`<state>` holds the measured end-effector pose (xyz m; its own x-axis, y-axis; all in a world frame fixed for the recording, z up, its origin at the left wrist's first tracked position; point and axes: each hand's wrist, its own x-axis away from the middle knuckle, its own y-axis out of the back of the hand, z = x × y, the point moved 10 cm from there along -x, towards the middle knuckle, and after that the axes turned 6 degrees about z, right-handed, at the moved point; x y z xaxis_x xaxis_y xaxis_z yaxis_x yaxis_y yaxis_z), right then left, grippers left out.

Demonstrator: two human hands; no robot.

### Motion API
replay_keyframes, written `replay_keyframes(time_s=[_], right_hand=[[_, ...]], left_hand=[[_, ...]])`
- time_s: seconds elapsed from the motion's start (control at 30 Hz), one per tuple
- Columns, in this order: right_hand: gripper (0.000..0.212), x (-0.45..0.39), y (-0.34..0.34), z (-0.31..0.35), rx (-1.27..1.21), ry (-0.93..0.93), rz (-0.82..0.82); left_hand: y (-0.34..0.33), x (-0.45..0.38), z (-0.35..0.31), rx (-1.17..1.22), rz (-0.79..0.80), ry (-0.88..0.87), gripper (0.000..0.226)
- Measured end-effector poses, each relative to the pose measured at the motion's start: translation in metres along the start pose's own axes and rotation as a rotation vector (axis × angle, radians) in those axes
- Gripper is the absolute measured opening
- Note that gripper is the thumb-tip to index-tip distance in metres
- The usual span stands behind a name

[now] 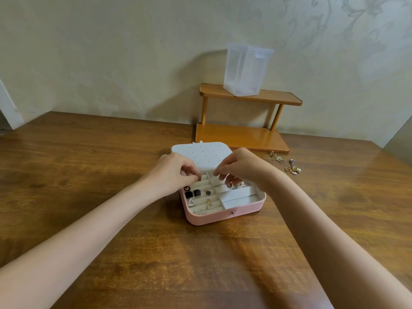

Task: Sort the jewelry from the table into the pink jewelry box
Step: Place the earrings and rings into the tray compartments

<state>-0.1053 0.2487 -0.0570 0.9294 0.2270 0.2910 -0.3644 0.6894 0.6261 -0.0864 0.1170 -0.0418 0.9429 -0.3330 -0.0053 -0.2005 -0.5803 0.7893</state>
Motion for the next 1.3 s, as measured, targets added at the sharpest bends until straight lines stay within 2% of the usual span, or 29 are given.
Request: replay_keyframes(time_s=[0.2,0.33,0.37,0.53,0.63,0.77,0.93,1.03,1.1,1.2,1.3], right_hand=[[0.02,-0.004,0.059,-0.039,0.116,-0.083,-0.132],[0.037,-0.014,0.123,-0.079,0.297,-0.156,-0.444],[0.041,-0.019,0.132,-0.089,0.344,-0.183,-0.457],[0.05,-0.051,0.126,-0.122,0.523,-0.187,-0.297],[0.042,-0.051,0.125,-0.124,0.578,-0.132,-0.308],[0.028,-0.041,0.129,-0.117,0.561,-0.057,-0.368],[0.027,-0.019,0.135,-0.094,0.37,0.067,-0.441],[0.028,-0.007,0.129,-0.073,0.3,0.107,-0.376],[0.026,0.0,0.113,-0.053,0.252,0.158,-0.258],[0.023,0.012,0.078,-0.014,0.056,0.31,-0.036],[0.019,0.013,0.059,0.012,-0.12,0.396,0.041]], left_hand=[[-0.011,-0.033,-0.038,-0.02,0.077,-0.106,0.013],[-0.027,-0.056,-0.052,-0.043,0.151,-0.145,0.016],[-0.029,-0.06,-0.053,-0.044,0.155,-0.151,0.017],[-0.042,-0.074,-0.057,-0.022,0.182,-0.189,0.019],[-0.05,-0.077,-0.054,-0.019,0.193,-0.188,0.021],[-0.052,-0.075,-0.057,-0.022,0.183,-0.196,0.021],[-0.042,-0.073,-0.063,0.025,0.104,-0.212,0.019],[-0.032,-0.069,-0.068,0.108,0.024,-0.224,0.016],[-0.027,-0.065,-0.069,0.175,-0.022,-0.219,0.014],[-0.014,-0.058,-0.069,0.237,-0.073,-0.197,0.013],[0.005,-0.049,-0.055,0.333,-0.086,-0.115,0.012]])
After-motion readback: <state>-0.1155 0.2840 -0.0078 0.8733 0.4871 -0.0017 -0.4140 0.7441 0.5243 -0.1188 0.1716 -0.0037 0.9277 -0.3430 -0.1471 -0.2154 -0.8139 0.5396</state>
